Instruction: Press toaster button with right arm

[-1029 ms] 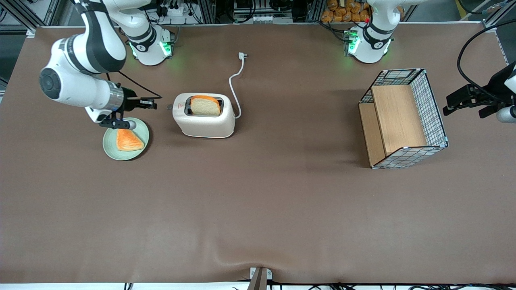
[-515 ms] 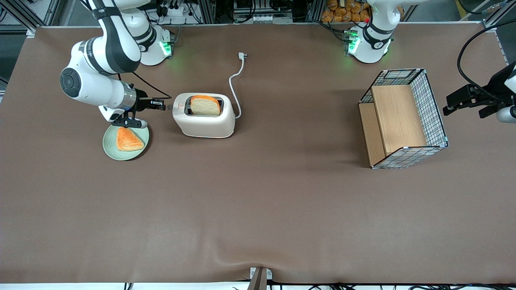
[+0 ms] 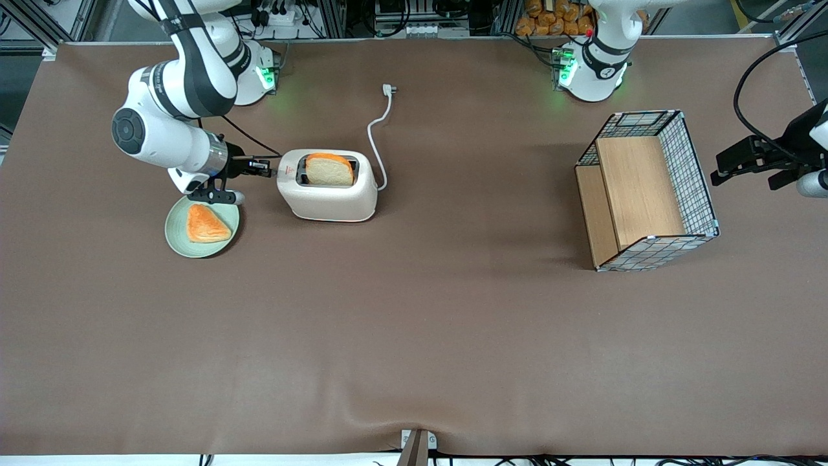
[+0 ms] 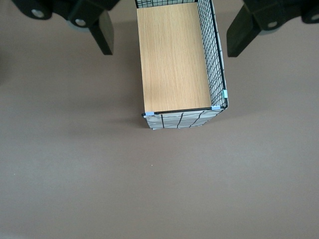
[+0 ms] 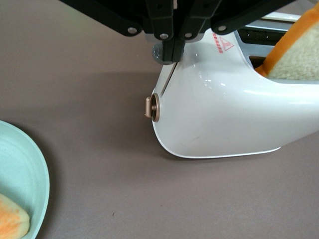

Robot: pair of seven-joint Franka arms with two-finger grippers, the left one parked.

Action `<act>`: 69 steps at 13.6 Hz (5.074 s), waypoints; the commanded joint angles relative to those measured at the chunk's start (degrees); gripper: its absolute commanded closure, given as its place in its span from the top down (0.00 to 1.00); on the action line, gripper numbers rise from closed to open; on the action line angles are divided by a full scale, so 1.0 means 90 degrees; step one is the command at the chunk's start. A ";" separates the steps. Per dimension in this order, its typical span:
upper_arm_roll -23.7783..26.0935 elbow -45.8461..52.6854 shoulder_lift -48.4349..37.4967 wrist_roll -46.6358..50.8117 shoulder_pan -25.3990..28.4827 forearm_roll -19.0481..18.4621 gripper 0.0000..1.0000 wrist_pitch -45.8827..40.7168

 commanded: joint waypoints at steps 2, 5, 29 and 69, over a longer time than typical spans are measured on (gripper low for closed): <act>-0.0034 -0.0352 -0.0101 0.0018 0.0208 0.0215 0.00 0.0465; -0.0034 -0.0431 -0.0032 0.0018 0.0287 0.0245 0.00 0.0661; -0.0034 -0.0967 0.0436 -0.0666 0.0346 0.0245 0.00 0.1959; -0.0034 -0.0861 0.0642 -0.0734 0.0287 0.0284 0.00 0.1962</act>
